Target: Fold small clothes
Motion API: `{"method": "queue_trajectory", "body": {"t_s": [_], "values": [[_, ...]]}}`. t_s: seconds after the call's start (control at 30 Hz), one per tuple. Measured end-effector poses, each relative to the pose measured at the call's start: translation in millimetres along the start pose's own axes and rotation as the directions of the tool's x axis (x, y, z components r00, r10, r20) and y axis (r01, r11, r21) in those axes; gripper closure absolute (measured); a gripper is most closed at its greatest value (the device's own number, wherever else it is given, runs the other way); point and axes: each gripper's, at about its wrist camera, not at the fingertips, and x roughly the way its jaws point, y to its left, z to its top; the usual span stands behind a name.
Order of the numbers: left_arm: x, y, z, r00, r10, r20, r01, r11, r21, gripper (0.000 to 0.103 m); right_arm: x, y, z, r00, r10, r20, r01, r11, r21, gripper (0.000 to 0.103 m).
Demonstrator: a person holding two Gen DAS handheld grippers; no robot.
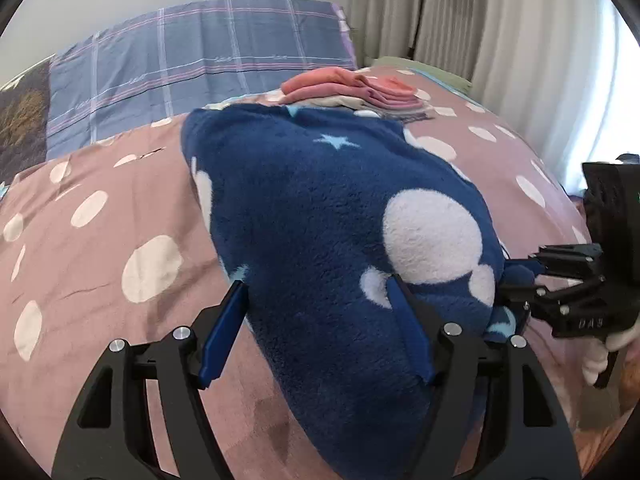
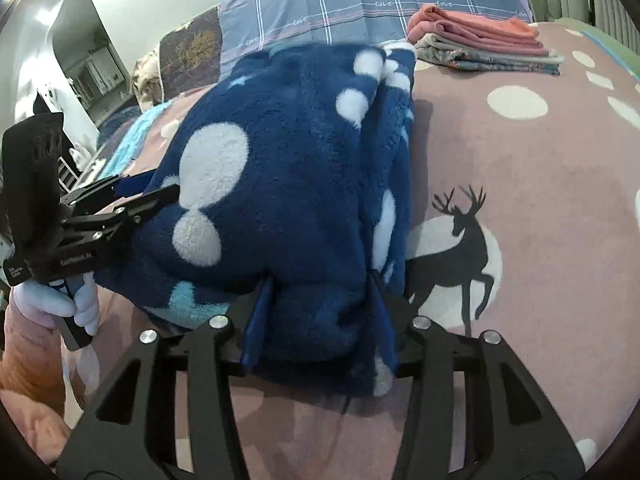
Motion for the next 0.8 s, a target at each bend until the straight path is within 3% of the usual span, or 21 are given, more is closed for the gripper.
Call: {"method": "queue_trajectory", "body": {"t_s": [0.1,0.17,0.27,0.4,0.5,0.57,0.73,0.8], "values": [[-8.7,-21.5,-1.1,0.994,0.102,0.043,-0.106,0.989,0.105,0.032,-6.7,9.8,1.1,0.999,-0.039,0.003,0.039,0.999,-0.036,0.057],[-16.6,-25.0,1.8,0.990,0.129,0.054,-0.135,0.984,0.113,0.032,-18.0,10.6,2.2,0.999,-0.042,0.018,0.042,0.999,-0.015,0.057],[-29.1,-23.7,4.9,0.990,0.128,0.062,-0.134,0.986,0.100,0.032,-39.0,12.3,2.3,0.998,-0.023,0.067,0.022,1.000,0.017,0.057],[-36.5,-30.6,-0.1,0.985,0.152,0.079,-0.161,0.977,0.140,0.032,-59.5,29.1,2.0,0.990,0.048,0.132,-0.043,0.998,-0.048,0.055],[-25.8,-26.8,-4.6,0.990,0.127,0.055,-0.132,0.986,0.101,0.031,-39.5,33.8,0.9,0.997,0.022,0.077,-0.015,0.996,-0.082,0.052],[-22.0,-23.6,-7.3,0.994,0.098,0.041,-0.100,0.993,0.065,0.030,-19.4,26.3,-4.6,1.000,0.002,0.029,0.000,0.999,-0.046,0.052],[-22.3,-26.7,-8.1,0.991,0.121,0.049,-0.125,0.988,0.088,0.030,-38.4,17.2,-6.2,0.997,0.034,0.065,-0.035,0.999,0.007,0.050],[-22.2,-26.3,-9.3,0.991,0.121,0.055,-0.126,0.988,0.084,0.030,-44.2,8.4,-9.2,0.998,0.023,0.067,-0.027,0.998,0.057,0.042]]}}
